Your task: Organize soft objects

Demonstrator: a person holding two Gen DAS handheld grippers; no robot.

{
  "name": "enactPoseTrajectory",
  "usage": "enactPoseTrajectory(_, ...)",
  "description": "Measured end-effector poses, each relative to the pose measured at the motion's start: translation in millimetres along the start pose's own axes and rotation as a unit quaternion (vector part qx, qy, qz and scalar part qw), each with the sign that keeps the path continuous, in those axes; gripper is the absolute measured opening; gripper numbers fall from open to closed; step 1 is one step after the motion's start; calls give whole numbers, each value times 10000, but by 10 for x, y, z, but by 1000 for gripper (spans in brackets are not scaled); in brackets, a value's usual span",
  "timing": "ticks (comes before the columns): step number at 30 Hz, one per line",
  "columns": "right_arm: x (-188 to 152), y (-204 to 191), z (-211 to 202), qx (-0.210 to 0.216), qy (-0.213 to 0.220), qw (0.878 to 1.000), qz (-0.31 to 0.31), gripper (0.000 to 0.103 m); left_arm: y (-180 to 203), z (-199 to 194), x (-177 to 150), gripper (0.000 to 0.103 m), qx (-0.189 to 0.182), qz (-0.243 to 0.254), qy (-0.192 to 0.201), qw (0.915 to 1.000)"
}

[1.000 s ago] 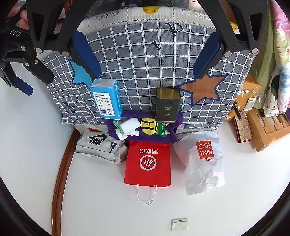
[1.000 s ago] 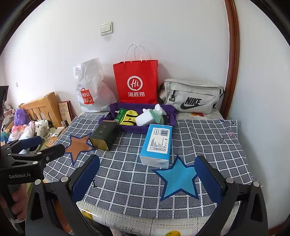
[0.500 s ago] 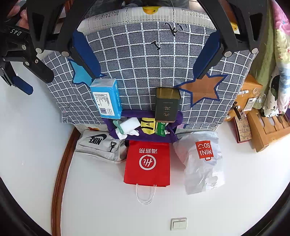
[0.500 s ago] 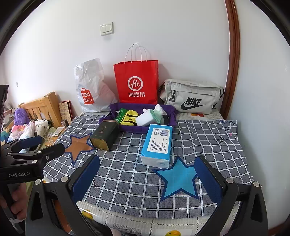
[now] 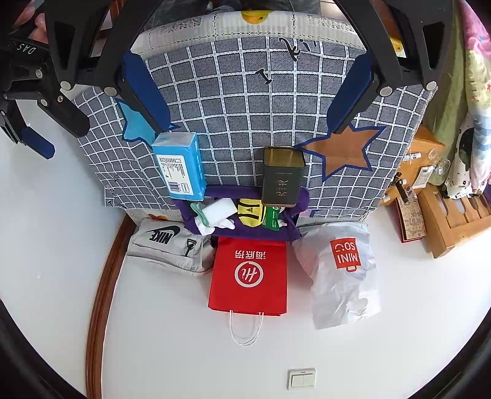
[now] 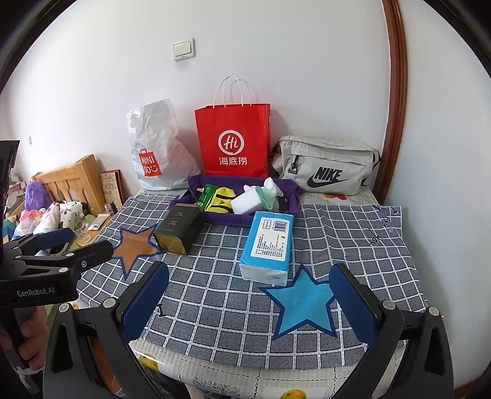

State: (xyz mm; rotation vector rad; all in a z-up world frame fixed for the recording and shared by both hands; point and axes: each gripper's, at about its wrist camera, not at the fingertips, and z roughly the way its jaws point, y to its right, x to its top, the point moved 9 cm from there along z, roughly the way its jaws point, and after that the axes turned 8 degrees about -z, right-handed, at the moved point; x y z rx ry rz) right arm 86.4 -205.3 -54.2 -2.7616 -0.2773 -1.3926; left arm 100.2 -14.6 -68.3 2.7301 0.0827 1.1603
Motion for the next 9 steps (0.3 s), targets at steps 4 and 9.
enactPoseTrajectory(4,-11,-9,5,-12,-13,10000,-2,103,12,20,-14,103,7,-7,-30,10000)
enactPoseTrajectory(9,-47,-2,90,80,-98,9999,45,103,51,118,0,103,11,-13,-61,10000)
